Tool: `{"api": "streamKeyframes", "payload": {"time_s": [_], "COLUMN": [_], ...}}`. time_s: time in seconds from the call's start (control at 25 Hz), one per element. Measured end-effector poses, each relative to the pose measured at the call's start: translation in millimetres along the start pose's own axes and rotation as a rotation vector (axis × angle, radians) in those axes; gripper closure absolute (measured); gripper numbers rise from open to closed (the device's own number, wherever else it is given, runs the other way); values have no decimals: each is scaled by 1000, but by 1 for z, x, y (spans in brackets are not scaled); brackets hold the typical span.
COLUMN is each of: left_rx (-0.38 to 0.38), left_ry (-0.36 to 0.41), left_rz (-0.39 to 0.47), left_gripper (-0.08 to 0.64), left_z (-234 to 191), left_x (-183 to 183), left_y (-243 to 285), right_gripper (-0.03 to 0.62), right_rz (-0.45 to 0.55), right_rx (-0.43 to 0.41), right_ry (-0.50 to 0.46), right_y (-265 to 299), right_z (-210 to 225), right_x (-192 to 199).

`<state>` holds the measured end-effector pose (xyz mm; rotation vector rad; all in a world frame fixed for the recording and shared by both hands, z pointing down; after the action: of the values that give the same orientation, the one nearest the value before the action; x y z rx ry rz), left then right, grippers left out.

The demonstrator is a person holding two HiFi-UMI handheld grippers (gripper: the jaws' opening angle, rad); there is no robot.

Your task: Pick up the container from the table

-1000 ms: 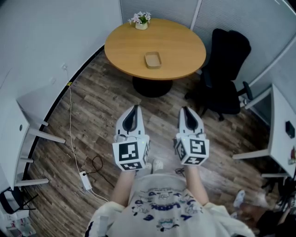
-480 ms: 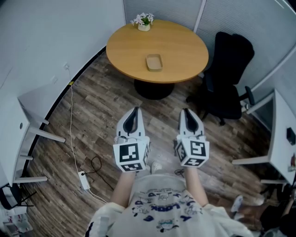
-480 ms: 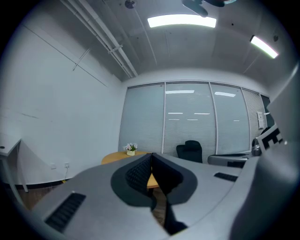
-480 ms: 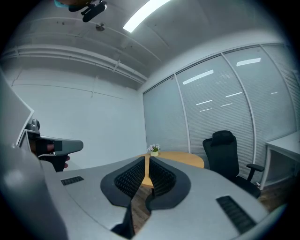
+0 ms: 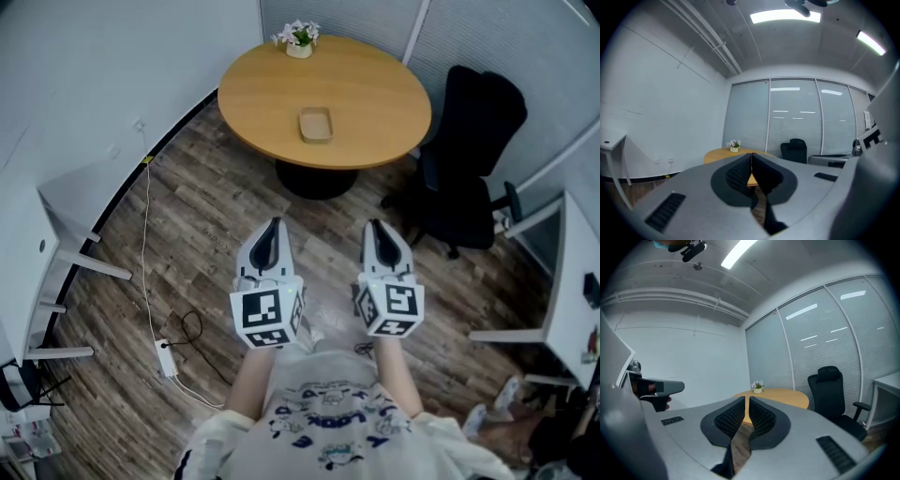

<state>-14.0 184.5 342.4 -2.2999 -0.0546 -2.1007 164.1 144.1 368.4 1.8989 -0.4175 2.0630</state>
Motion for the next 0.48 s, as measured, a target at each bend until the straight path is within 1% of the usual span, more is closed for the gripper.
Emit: {"api": "streamKeyframes", "payload": {"time_s": [0.16, 0.48], "left_rx": [-3, 7], "left_ry": [3, -18], "left_rz": [-12, -10], "left_gripper": [557, 556], "left_z": [-1, -8], "left_x": [4, 9], "left_y": [13, 58], "right_gripper": [565, 565], "right_rz": [-6, -18], "right_rx": [-17, -1], "right_ry": [0, -2], "right_y": [10, 50], "right_z": [0, 15], "right_x": [3, 12]}}
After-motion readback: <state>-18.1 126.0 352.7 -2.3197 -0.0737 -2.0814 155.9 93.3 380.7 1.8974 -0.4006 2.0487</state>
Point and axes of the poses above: the fingertips, and each gripper's own axes: y forward along the fingers, z to its right, x out of its underside, the point moved 1 cm from there along -y, backward along the fingers, and after that the axes turned 8 degrees about z, right-handed, at the moved point
